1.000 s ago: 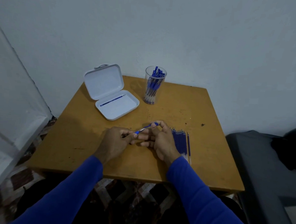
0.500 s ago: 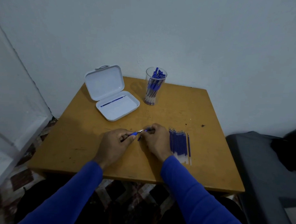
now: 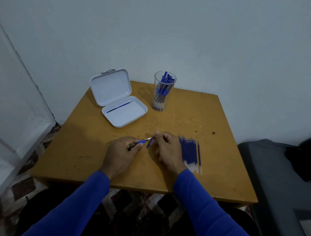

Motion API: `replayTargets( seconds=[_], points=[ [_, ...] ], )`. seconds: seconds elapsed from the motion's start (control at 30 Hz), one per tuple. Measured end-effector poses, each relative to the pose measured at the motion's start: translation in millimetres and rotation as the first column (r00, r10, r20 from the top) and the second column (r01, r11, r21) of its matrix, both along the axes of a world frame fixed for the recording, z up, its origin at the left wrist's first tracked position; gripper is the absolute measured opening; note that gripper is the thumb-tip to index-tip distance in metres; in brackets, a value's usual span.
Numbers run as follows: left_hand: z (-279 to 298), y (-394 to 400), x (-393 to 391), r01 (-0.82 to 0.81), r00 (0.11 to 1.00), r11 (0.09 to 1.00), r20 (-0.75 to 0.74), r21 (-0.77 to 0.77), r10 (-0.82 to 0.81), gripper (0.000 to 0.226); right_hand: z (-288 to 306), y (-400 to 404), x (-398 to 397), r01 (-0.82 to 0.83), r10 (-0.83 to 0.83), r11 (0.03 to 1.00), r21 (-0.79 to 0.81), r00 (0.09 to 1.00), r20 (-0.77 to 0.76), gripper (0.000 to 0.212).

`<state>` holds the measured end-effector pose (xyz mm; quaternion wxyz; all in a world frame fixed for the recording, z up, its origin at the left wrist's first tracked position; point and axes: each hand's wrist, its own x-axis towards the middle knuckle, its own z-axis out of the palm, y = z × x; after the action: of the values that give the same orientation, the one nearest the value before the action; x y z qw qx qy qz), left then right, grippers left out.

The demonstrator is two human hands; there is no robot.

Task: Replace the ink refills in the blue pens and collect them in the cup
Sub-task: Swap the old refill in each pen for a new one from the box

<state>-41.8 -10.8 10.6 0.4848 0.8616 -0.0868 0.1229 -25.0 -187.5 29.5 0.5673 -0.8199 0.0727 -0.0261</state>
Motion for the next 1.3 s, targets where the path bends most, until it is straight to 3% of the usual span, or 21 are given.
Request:
replayTargets(
  seconds=[0.1,0.57,0.63,0.73,0.83,0.9,1.03,1.17,1.27,1.3],
  points=[
    [-1,1,-1,0.017,0.999,1.0,0.036,0.02,-0.018,0.012,6,0,-6,-0.092,0.092,0.996,0.018,0.996,0.013,0.045],
    [-5,2,-1,0.051,0.998,0.998,0.043,0.036,-0.052,0.013,16,-6,-5,-0.296,0.297,0.954,0.052,0.955,-0.009,0.006],
    [-5,4,-1,0.041,0.998,0.999,0.05,0.026,-0.042,0.013,15,-7,-4,-0.347,0.346,0.937,0.04,0.938,0.033,0.013],
    [-5,4,0,0.039,0.998,0.999,0.056,0.033,-0.041,0.015,15,-5,-6,-0.293,0.292,0.955,0.039,0.956,0.02,0.015],
    [-3,3,-1,0.045,0.996,0.999,0.081,0.013,-0.046,0.016,15,-4,-6,-0.21,0.217,0.971,-0.111,0.975,0.053,0.026],
    [-3,3,-2,0.042,0.995,0.999,0.092,0.008,-0.043,0.016,17,-5,-4,-0.222,0.231,0.963,-0.15,0.972,0.051,0.022],
    [-4,4,0,0.026,0.996,0.999,0.081,-0.037,-0.023,0.014,19,-9,-3,-0.294,0.299,0.952,-0.088,0.953,0.056,0.007],
    [-3,4,-2,0.046,0.993,0.999,0.106,-0.012,-0.045,0.014,20,-5,-3,-0.245,0.247,0.968,-0.06,0.969,0.017,0.021],
    [-4,5,-1,0.053,0.993,0.999,0.106,-0.014,-0.051,0.014,21,-8,-1,-0.312,0.312,0.95,-0.033,0.95,0.014,0.003],
    [-4,4,-1,0.053,0.993,0.998,0.103,-0.018,-0.051,0.014,21,-9,-1,-0.337,0.337,0.941,-0.006,0.941,0.023,0.009]
  ],
)
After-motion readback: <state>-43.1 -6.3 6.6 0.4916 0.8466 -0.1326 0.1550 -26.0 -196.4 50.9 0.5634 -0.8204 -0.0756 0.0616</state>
